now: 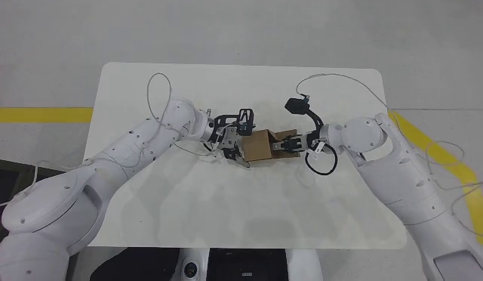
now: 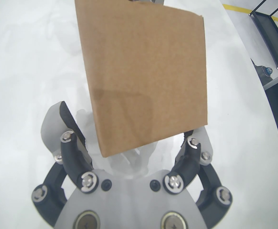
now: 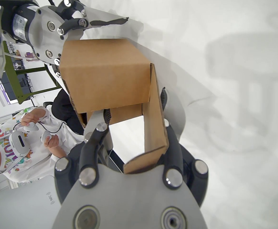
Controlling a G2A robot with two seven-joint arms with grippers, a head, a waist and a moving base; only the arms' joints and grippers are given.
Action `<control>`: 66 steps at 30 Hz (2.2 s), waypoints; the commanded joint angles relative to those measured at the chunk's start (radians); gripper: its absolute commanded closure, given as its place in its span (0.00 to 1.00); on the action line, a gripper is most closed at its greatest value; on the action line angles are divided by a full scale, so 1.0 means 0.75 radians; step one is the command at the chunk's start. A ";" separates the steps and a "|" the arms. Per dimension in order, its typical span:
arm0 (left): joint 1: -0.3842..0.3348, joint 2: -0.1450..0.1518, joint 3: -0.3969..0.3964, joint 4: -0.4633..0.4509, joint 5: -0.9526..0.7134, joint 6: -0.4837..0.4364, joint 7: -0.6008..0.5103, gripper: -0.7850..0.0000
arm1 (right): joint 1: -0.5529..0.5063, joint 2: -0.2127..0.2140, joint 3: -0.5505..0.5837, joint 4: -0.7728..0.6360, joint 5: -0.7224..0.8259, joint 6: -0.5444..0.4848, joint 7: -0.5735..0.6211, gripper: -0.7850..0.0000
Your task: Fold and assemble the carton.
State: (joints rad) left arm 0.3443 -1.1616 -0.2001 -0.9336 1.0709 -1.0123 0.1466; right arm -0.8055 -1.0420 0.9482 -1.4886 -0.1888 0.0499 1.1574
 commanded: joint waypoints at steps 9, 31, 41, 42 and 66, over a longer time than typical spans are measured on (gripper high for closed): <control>-0.007 -0.001 0.009 -0.011 -0.005 0.000 0.014 0.00 | 0.012 -0.005 -0.004 0.016 0.004 0.033 0.000 0.53; -0.011 -0.005 0.030 0.025 -0.019 0.000 0.018 0.00 | -0.102 0.033 0.269 0.172 0.465 -0.162 0.030 0.54; -0.011 -0.006 0.040 0.035 -0.030 0.000 0.000 0.00 | -0.158 0.053 0.358 0.170 0.578 -0.174 0.064 0.58; -0.011 -0.006 0.040 0.035 -0.032 0.000 -0.002 0.00 | -0.164 0.055 0.363 0.169 0.588 -0.175 0.067 0.58; -0.019 -0.005 0.040 0.018 -0.049 0.000 -0.048 0.00 | -0.167 0.051 0.325 0.150 0.662 -0.213 0.087 0.79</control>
State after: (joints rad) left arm 0.3303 -1.1651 -0.1700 -0.9180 1.0340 -1.0123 0.1118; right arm -0.9333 -1.0035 1.1945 -1.3709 0.3171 -0.1094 1.2238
